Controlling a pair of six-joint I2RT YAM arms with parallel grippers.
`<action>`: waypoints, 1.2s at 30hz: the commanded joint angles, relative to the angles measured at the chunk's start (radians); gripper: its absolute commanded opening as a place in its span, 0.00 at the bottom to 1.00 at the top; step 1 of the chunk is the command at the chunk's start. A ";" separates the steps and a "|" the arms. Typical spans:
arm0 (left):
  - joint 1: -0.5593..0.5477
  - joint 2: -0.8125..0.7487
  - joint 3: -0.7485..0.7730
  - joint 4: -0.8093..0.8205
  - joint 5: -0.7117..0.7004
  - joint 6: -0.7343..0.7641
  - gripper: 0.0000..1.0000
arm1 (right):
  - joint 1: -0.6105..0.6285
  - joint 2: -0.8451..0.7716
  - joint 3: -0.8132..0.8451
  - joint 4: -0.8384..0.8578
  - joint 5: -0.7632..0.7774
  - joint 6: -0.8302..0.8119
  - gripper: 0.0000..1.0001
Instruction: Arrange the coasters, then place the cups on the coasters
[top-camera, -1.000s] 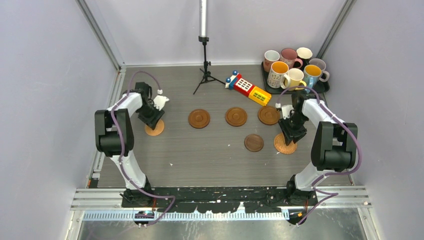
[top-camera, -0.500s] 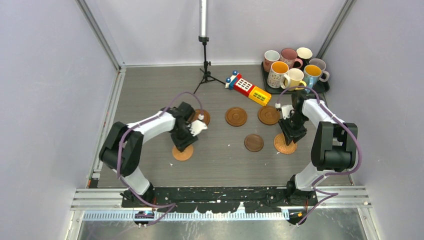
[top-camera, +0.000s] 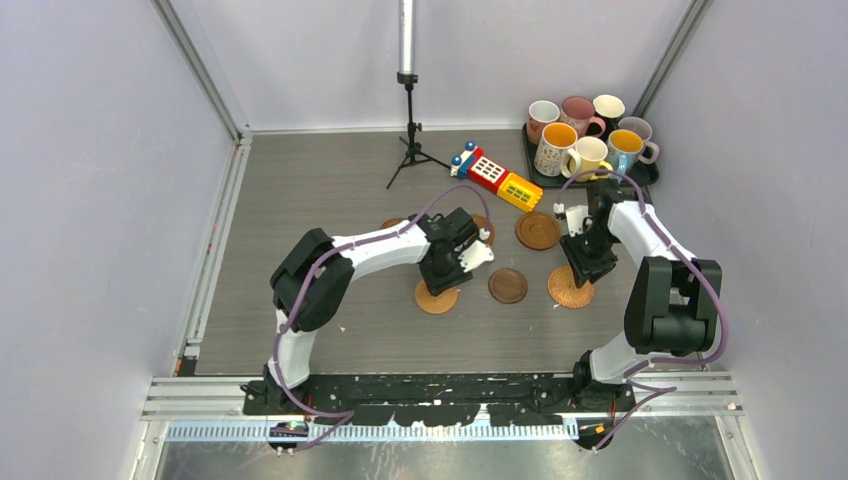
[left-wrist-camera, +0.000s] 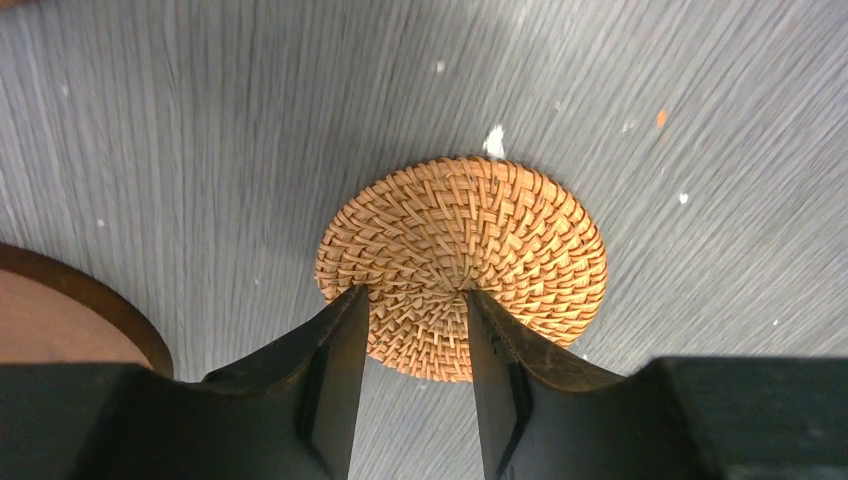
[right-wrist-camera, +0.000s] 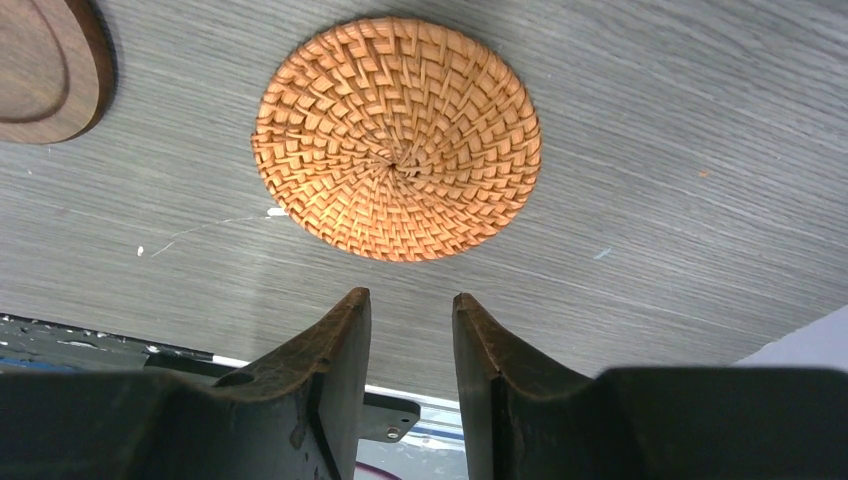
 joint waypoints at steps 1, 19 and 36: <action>-0.011 0.071 0.060 0.041 0.021 -0.044 0.43 | 0.002 -0.057 -0.002 -0.020 0.009 -0.011 0.41; -0.060 0.053 0.062 0.022 0.096 -0.057 0.44 | 0.002 -0.022 0.054 -0.019 -0.004 0.001 0.41; -0.015 0.050 0.149 0.009 0.070 -0.051 0.49 | 0.002 -0.025 0.093 -0.034 -0.048 0.002 0.41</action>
